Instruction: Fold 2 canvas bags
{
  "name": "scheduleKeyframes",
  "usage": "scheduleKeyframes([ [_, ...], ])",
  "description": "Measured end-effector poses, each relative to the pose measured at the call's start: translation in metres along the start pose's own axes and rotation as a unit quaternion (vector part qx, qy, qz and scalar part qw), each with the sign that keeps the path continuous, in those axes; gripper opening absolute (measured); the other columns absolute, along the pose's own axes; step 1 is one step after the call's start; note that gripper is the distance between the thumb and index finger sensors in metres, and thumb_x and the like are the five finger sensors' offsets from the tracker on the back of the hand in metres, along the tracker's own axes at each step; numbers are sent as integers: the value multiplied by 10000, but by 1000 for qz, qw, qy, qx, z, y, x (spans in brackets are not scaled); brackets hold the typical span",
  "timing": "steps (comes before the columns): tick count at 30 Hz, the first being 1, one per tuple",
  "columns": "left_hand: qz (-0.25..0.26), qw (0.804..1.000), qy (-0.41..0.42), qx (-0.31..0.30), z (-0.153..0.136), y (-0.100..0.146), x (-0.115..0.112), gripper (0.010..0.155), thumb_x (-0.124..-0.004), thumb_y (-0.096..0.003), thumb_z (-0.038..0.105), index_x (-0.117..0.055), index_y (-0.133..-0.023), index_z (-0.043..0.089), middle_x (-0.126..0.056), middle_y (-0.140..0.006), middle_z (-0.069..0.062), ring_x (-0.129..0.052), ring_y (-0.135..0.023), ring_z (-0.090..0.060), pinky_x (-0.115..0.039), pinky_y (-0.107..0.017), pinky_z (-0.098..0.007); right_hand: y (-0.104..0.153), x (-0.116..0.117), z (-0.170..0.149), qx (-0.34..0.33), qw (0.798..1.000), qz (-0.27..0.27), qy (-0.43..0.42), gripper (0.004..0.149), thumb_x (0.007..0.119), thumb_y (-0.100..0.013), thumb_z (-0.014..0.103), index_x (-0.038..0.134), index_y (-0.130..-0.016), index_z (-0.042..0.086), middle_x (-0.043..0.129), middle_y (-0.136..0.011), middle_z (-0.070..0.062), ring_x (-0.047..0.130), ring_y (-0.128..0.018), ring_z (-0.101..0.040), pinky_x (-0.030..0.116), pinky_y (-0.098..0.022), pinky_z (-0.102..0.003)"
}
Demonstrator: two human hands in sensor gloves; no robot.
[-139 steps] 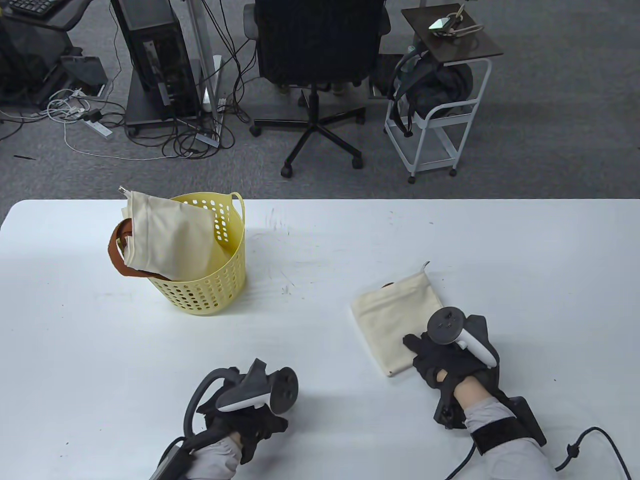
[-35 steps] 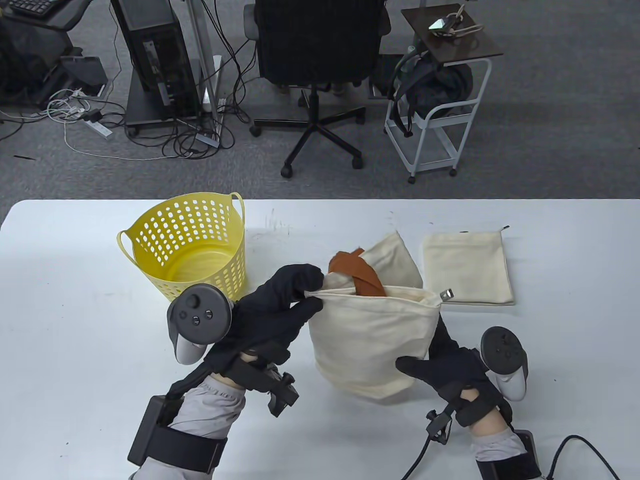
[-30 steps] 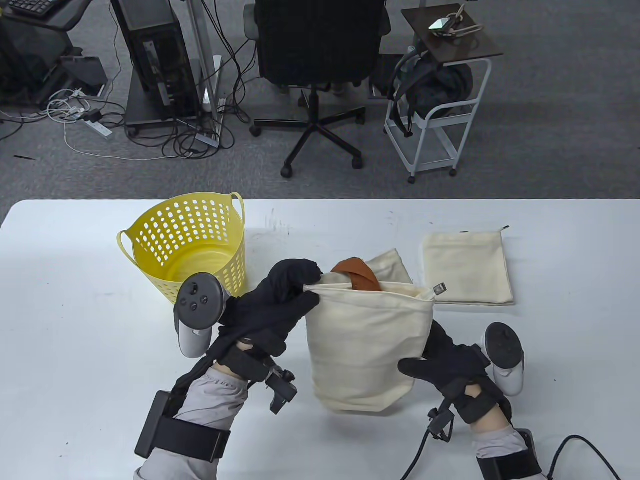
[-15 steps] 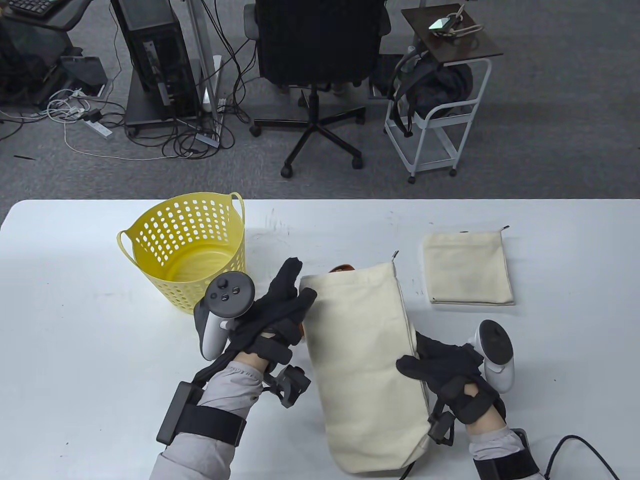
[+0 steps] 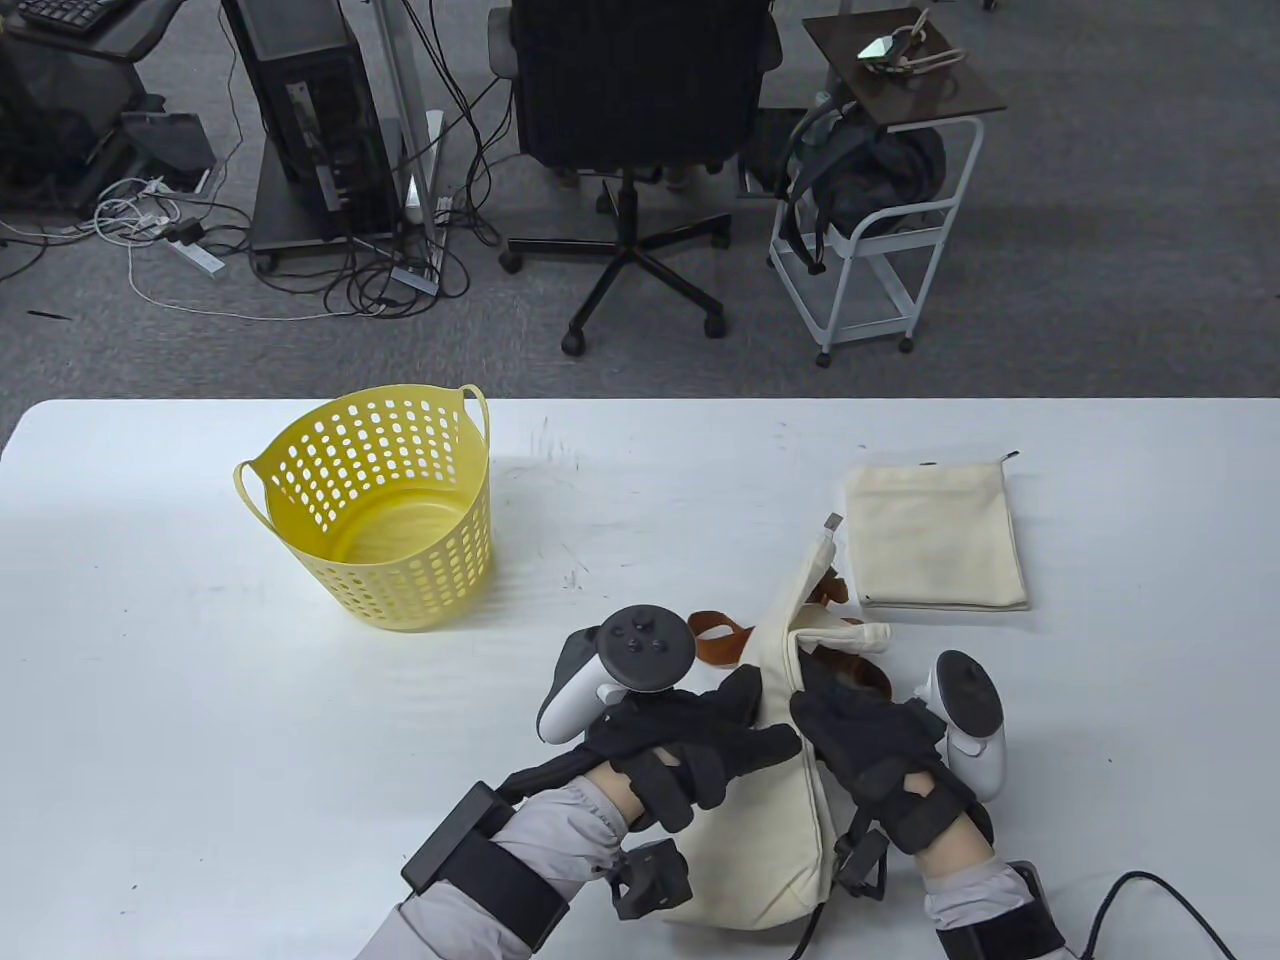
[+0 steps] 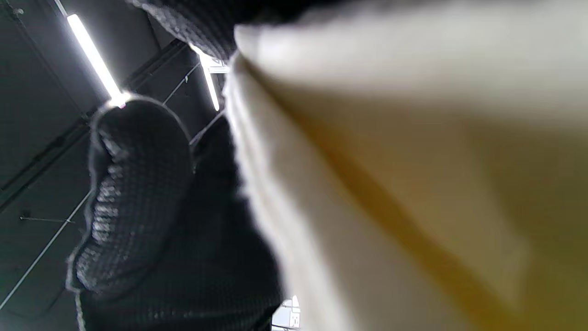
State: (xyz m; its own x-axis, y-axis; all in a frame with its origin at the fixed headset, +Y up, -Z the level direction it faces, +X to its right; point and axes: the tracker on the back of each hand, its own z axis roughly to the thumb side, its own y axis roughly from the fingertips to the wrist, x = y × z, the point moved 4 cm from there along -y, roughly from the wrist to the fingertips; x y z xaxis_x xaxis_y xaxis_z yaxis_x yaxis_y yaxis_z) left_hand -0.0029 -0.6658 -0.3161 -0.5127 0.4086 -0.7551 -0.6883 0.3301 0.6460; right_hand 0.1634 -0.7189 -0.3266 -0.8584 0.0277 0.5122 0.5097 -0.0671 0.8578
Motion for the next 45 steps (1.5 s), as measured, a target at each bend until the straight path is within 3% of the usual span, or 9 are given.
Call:
scheduleKeyframes([
  [6, 39, 999, -10, 23, -8, 0, 7, 884, -771, -611, 511, -428, -1096, -144, -648, -1048, -376, -763, -881, -558, -653, -614, -680, -3, 12, -5, 26, 997, 67, -14, 689, 710, -505, 213, 318, -1066, 132, 864, -813, -176, 847, -690, -419, 616, -593, -641],
  [10, 54, 997, -34, 51, -12, 1, 9, 906, -823, -578, 552, -518, -1076, -140, -752, -991, -350, -862, -820, -502, -714, -585, -644, -4, 16, -3, 29, 997, 72, 22, 728, 793, -468, 171, 376, -1064, 145, 904, -770, -150, 895, -617, -382, 643, -585, -622],
  [14, 62, 997, -11, 55, -19, 2, 11, 693, -765, -629, 365, -543, -1066, -125, -777, -973, -334, -886, -807, -473, -733, -584, -620, -3, 11, -8, 36, 998, 53, 17, 639, 771, -504, 218, 460, -1062, 212, 923, -742, -150, 917, -556, -355, 659, -573, -610],
  [21, 175, 969, 173, 11, -55, 19, 53, 543, -674, -634, 281, -604, -1093, -1, -812, -984, -272, -898, -811, -440, -712, -608, -619, 7, -30, 3, -6, 998, -69, 0, 577, 738, -507, 199, 541, -1044, 281, 904, -772, -142, 902, -575, -353, 643, -584, -614],
  [25, 257, 919, 282, -101, -77, 39, 94, 533, -654, -642, 301, -577, -1122, 82, -774, -1039, -220, -861, -866, -422, -667, -654, -623, 26, -69, 4, -31, 970, -238, -43, 562, 726, -516, 213, 535, -1042, 268, 883, -803, -119, 889, -619, -341, 629, -603, -607],
  [30, 268, 872, 388, -130, -109, 51, 111, 514, -627, -669, 321, -523, -1155, 190, -735, -1100, -118, -808, -942, -375, -602, -723, -616, 39, -86, -8, -13, 942, -316, -108, 576, 684, -530, 219, 448, -1053, 264, 820, -861, -93, 845, -696, -324, 595, -630, -599],
  [36, 308, 882, 355, -43, -148, 49, 102, 508, -644, -659, 297, -555, -1141, 165, -770, -1069, -127, -837, -908, -379, -620, -702, -614, 31, -83, -12, 90, 958, -271, 16, 623, 706, -500, 126, 456, -1062, 227, 810, -882, -166, 842, -693, -380, 593, -608, -625],
  [40, 283, 905, 310, 65, -173, 45, 90, 541, -654, -656, 273, -517, -1148, 96, -738, -1079, -183, -801, -918, -428, -599, -687, -642, 23, -73, -23, 199, 950, -177, 163, 622, 725, -498, 103, 491, -1065, 201, 812, -895, -192, 837, -707, -405, 575, -614, -642],
  [45, 288, 919, 218, 161, -188, 66, 100, 636, -718, -636, 243, -423, -1146, 2, -703, -1079, -246, -784, -911, -467, -592, -673, -653, 24, -76, -17, 199, 937, -192, 212, 634, 731, -506, 115, 456, -1073, 187, 729, -978, -203, 742, -819, -459, 516, -632, -669],
])
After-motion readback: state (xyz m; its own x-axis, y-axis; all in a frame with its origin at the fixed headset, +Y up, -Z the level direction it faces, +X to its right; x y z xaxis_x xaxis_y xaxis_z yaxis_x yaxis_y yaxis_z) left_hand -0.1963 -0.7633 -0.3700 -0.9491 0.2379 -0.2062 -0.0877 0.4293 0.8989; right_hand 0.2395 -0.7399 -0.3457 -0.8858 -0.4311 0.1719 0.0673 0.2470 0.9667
